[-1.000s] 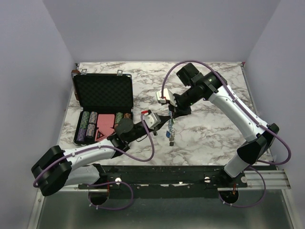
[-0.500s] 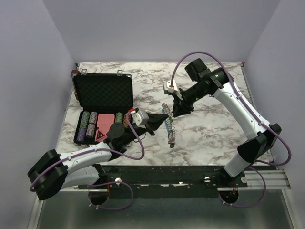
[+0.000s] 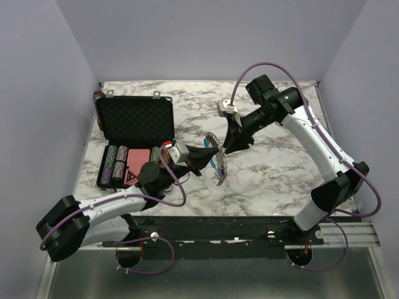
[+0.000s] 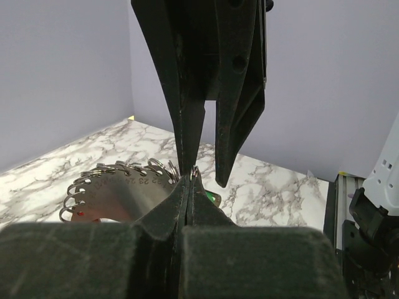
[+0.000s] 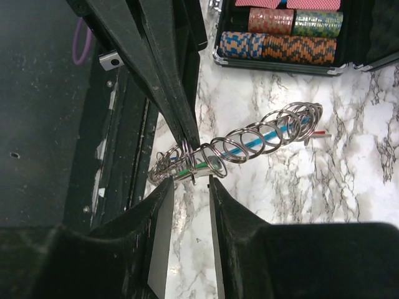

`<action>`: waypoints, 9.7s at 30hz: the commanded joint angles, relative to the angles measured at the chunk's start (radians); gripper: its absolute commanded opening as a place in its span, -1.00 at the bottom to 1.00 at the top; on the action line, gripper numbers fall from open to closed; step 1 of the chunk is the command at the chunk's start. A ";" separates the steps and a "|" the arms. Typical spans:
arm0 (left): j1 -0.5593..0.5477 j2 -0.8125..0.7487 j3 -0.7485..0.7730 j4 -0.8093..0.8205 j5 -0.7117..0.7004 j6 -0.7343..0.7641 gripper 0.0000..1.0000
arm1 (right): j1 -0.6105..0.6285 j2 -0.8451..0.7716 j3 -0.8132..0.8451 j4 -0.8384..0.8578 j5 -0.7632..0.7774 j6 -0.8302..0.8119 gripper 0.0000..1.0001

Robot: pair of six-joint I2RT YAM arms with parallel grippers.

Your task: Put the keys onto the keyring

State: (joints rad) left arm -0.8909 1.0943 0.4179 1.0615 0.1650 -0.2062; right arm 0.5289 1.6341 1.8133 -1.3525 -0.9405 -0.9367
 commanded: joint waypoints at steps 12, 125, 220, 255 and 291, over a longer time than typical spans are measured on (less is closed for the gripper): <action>0.047 -0.005 -0.034 0.169 0.062 -0.064 -1.00 | -0.018 -0.014 -0.038 -0.066 -0.124 0.033 -0.83; 0.093 -0.160 0.220 -0.767 0.341 0.301 0.28 | 0.106 -0.008 -0.023 -0.040 0.249 -0.109 -0.99; 0.020 -0.172 0.194 -0.725 0.206 0.284 -0.27 | 0.108 -0.014 -0.094 -0.012 0.126 -0.053 -0.99; 0.023 0.012 0.444 -1.023 0.248 0.472 -0.27 | 0.109 0.023 -0.032 -0.054 0.137 -0.083 -0.99; 0.043 -0.159 0.113 -0.417 0.054 0.034 -1.00 | 0.103 -0.057 -0.224 0.142 0.014 0.047 -0.51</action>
State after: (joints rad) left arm -0.8581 0.9730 0.5407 0.4450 0.3107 -0.0940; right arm 0.6346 1.6070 1.6138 -1.2251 -0.8761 -0.9234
